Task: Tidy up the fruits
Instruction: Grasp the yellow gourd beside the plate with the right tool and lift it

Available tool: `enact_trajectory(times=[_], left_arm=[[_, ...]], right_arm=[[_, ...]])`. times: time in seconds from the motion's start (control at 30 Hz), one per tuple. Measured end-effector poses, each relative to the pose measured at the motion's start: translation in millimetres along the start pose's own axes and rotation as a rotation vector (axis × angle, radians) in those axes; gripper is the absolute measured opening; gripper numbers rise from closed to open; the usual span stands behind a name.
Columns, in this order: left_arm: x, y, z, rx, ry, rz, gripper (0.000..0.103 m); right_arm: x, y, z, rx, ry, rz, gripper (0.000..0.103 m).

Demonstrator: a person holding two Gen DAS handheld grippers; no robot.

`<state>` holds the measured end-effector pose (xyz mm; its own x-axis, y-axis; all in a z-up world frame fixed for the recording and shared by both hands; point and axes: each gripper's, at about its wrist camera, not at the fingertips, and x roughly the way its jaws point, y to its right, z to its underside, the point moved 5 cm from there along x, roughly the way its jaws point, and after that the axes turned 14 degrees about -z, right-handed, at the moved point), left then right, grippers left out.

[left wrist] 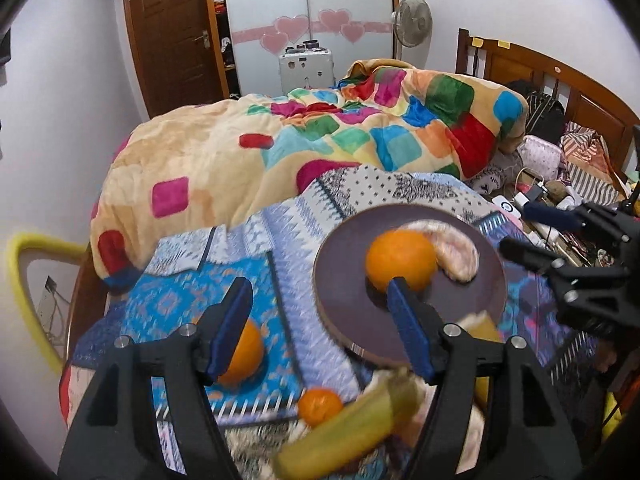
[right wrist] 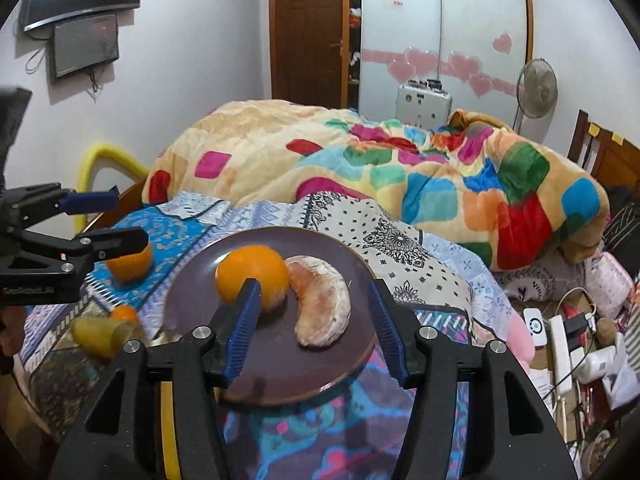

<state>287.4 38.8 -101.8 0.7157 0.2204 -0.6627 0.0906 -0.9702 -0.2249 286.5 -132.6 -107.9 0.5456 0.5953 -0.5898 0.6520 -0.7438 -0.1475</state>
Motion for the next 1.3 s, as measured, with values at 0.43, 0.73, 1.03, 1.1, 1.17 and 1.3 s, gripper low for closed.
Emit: enact_trajectory(times=[0.43,0.73,1.03,1.1,1.17,1.3], left_arm=[[-17,-16,63,-0.013,-0.042,0.005,0.079],[-19,-10,84,0.007,-0.04,0.025,0.079],[-4,3,92,0.04,-0.058,0.059,0.079],[0,9,90,0.048,-0.056,0.074,0.079],[2,14,88,0.059,-0.055,0.083,0.079],[10,22,83,0.072,-0.056,0.09,0.078]], right_arm=[[-18,-37,30,-0.025,0.008,-0.03,0.062],[9,-49,53,-0.014,-0.058,-0.085,0.062],[27,-61,58,-0.055,-0.089,-0.108,0.057],[28,-59,58,-0.045,-0.089,-0.121,0.052],[29,-58,58,-0.036,-0.09,-0.133,0.046],[30,-58,59,-0.049,-0.095,-0.134,0.038]])
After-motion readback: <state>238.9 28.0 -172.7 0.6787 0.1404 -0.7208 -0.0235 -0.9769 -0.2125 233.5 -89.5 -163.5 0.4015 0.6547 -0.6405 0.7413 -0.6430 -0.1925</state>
